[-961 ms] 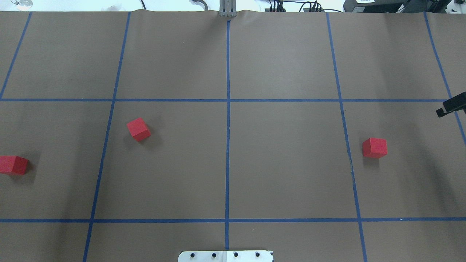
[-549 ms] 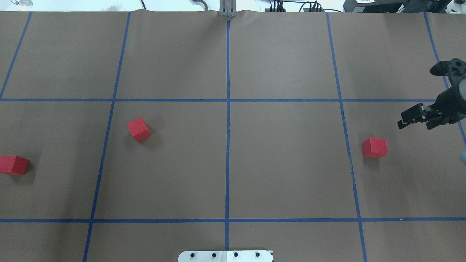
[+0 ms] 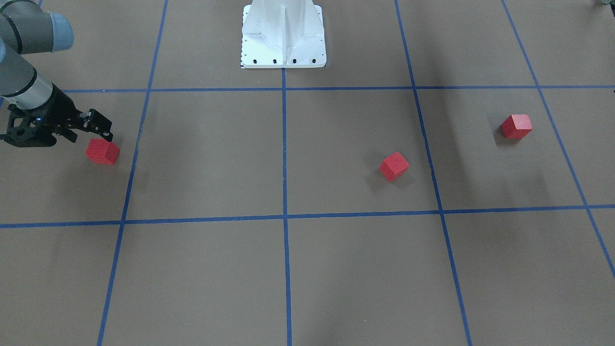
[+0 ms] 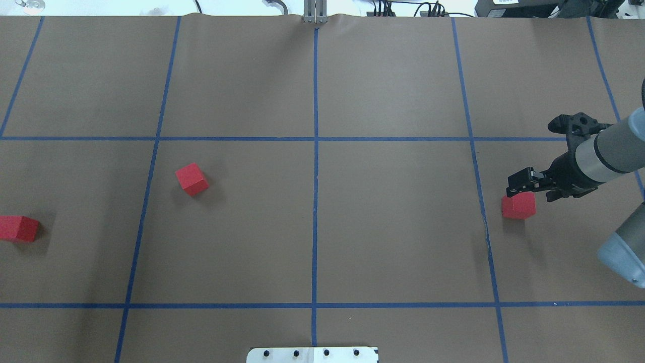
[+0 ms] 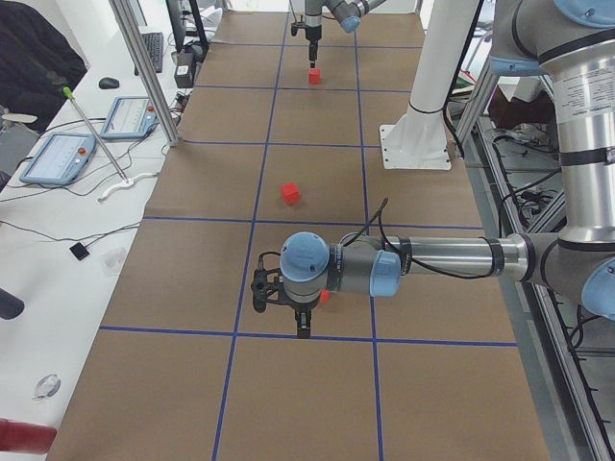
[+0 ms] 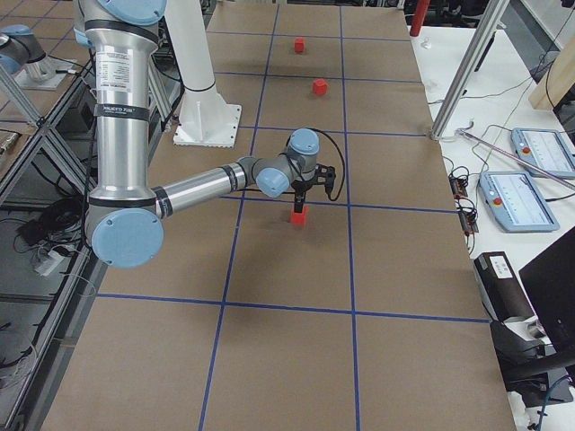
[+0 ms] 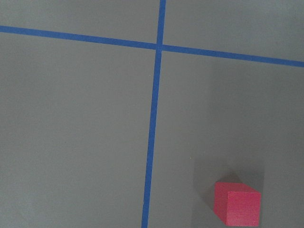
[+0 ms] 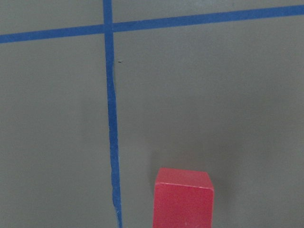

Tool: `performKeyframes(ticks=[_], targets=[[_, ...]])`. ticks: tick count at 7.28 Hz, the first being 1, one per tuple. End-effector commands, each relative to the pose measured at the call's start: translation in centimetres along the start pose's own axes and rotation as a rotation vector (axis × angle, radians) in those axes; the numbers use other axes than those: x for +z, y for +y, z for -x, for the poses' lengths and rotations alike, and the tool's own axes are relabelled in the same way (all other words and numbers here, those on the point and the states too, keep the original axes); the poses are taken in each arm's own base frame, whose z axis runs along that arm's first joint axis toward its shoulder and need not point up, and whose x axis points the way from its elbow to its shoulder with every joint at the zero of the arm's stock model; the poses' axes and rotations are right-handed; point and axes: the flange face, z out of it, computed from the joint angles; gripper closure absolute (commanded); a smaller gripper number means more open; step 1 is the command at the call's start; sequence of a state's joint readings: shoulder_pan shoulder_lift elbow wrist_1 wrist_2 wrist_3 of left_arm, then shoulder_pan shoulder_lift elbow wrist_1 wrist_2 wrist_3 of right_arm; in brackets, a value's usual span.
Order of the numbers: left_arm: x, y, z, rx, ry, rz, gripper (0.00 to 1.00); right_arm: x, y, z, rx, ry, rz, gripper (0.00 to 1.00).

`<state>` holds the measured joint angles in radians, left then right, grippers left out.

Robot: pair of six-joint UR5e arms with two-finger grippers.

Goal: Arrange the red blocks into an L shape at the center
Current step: 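Lower the right gripper onto the red cube in the right-middle area and grasp it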

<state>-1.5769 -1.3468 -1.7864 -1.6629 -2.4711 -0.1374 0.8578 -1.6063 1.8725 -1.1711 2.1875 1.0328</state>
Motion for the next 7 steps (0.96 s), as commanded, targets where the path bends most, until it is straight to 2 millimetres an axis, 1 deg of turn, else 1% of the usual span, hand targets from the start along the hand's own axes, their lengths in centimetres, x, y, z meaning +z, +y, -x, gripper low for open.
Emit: performKeyframes(ticks=[1, 3, 4, 5, 6, 7], targets=[[-0.1, -0.1, -0.1, -0.001, 0.0, -0.002, 0.0, 2.1, 0.5, 0.0, 0.001, 0.035, 0.003, 0.04], [-0.2, -0.3, -0.3, 0.001, 0.001, -0.005, 0.0, 3.7, 0.6, -0.5, -0.003, 0.067, 0.008, 0.08], [-0.3, -0.4, -0.5, 0.005, 0.001, -0.008, 0.0, 3.8, 0.6, -0.6, -0.014, 0.071, 0.011, 0.09], [-0.4, -0.4, -0.5, 0.006, 0.001, -0.009, 0.0, 4.7, 0.6, -0.6, -0.015, 0.079, 0.022, 0.14], [-0.3, -0.3, -0.5, 0.005, 0.001, -0.008, 0.0, 5.3, 0.3, -0.6, -0.008, 0.085, 0.028, 0.53], [-0.3, -0.3, -0.5, 0.005, 0.001, -0.008, 0.0, 5.5, 0.4, -1.0, -0.01, 0.09, 0.032, 1.0]])
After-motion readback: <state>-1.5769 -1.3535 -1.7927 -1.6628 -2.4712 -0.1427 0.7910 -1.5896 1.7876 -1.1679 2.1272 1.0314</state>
